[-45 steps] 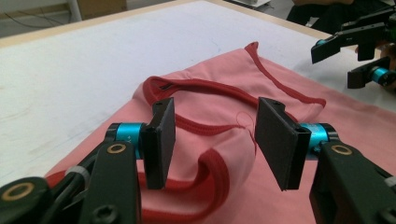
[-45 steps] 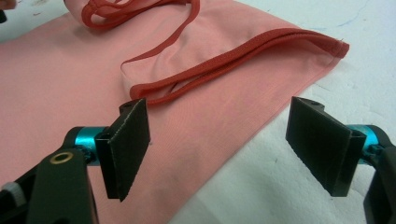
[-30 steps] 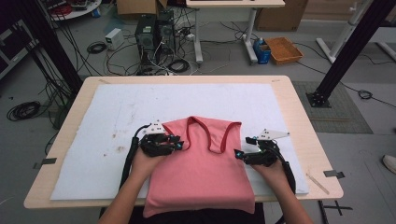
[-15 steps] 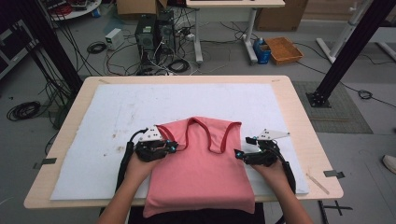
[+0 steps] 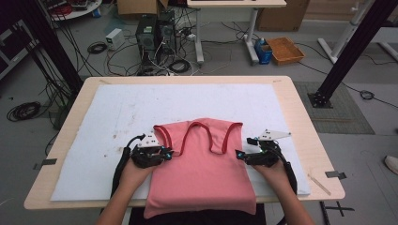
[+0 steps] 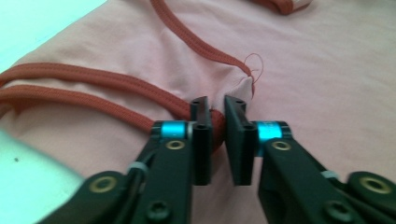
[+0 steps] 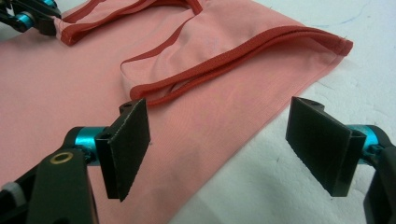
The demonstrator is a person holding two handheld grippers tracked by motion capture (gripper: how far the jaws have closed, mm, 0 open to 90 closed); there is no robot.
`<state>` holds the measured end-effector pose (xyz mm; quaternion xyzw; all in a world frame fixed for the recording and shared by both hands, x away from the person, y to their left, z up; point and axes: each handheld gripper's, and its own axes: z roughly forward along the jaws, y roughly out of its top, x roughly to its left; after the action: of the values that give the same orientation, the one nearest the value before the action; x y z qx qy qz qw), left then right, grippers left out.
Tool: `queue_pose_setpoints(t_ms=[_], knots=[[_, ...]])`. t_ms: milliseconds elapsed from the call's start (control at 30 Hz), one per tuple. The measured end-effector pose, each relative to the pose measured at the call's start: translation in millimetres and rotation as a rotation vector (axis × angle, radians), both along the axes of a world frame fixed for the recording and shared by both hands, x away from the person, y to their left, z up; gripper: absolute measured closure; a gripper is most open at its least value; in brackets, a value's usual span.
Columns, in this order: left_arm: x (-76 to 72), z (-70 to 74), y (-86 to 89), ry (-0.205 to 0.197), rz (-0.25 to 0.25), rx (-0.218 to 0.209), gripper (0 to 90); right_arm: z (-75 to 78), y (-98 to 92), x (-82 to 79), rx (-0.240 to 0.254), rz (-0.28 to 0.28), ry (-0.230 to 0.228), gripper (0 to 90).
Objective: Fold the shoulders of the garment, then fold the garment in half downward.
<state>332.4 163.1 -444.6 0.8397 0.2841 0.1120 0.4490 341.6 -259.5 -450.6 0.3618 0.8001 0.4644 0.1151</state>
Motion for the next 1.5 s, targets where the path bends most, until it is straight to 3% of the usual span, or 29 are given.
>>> queue_pose_setpoints(t_ms=[67,233,333,467,700,1200,1333,1500], knots=[[1.3,5.2,3.9,-0.001,0.023,-0.048,56.4,-0.1,0.1,0.2,0.0,0.004,-0.002,21.8],[4.0,14.6,22.4,-0.039,0.089,-0.17,40.5,0.1,-0.4,-0.2,0.005,0.002,0.0,21.7],[6.8,16.0,35.1,-0.049,0.14,-0.211,32.6,0.2,-0.3,-0.8,0.003,0.001,-0.005,21.7],[9.9,15.5,46.4,-0.058,0.186,-0.234,28.2,0.0,-0.7,0.3,0.006,0.003,0.002,21.7],[11.2,15.0,48.9,-0.073,0.204,-0.225,22.7,-0.3,-0.6,0.9,0.007,0.006,0.005,21.7],[23.7,6.6,49.5,-0.078,0.249,-0.2,22.6,1.0,-1.5,1.8,0.016,0.005,0.009,21.5],[32.9,5.9,45.6,-0.06,0.237,-0.16,22.6,3.0,-2.7,5.4,0.019,-0.012,-0.02,21.5],[46.1,2.2,43.4,-0.026,0.235,-0.159,22.6,3.2,-6.8,16.2,0.015,-0.043,-0.006,21.5]])
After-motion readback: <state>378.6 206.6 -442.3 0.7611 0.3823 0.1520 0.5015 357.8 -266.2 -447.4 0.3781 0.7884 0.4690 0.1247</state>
